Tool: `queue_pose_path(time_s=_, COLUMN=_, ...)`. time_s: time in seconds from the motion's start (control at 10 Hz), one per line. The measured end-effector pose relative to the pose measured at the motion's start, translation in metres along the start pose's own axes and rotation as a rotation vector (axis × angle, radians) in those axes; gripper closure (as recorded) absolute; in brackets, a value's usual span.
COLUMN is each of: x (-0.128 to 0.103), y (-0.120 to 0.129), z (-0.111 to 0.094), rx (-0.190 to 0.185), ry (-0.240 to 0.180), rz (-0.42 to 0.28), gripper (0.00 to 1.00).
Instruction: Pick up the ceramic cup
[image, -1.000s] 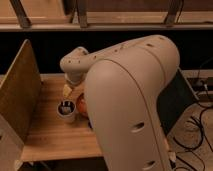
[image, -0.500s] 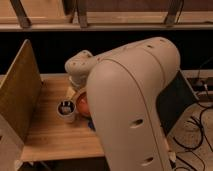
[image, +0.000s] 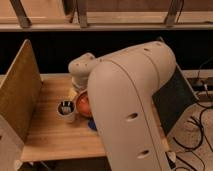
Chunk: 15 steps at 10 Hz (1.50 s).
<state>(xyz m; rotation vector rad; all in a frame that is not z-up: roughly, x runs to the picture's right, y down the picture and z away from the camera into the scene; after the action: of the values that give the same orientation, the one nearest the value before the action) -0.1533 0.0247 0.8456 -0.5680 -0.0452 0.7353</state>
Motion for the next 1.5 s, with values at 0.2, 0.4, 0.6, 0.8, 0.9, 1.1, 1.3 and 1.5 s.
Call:
queue_pose_path(time_s=0.2, x=-0.002, y=0.010, z=0.010, rx=-0.031, ry=-0.004, rz=0.002, gripper=0.20)
queue_pose_path(time_s=0.4, x=-0.006, y=0.025, z=0.018, rx=-0.068, ry=-0.009, rz=-0.003, gripper=0.20)
queue_pose_path(time_s=0.6, x=-0.007, y=0.041, z=0.031, rx=-0.109, ry=-0.004, rz=-0.006, gripper=0.20)
queue_pose_path(time_s=0.8, x=-0.009, y=0.061, z=0.047, rx=-0.156, ry=0.011, rz=-0.022, gripper=0.24)
queue_pose_path(time_s=0.9, x=-0.011, y=0.067, z=0.052, rx=-0.176, ry=0.010, rz=-0.024, gripper=0.32)
queue_pose_path(time_s=1.1, x=-0.017, y=0.072, z=0.057, rx=-0.207, ry=-0.006, rz=-0.017, gripper=0.53)
queue_pose_path(time_s=1.3, x=-0.021, y=0.067, z=0.053, rx=-0.206, ry=-0.029, rz=-0.009, gripper=0.73)
queue_pose_path(time_s=1.5, x=-0.025, y=0.062, z=0.044, rx=-0.188, ry=-0.056, rz=-0.009, gripper=0.93)
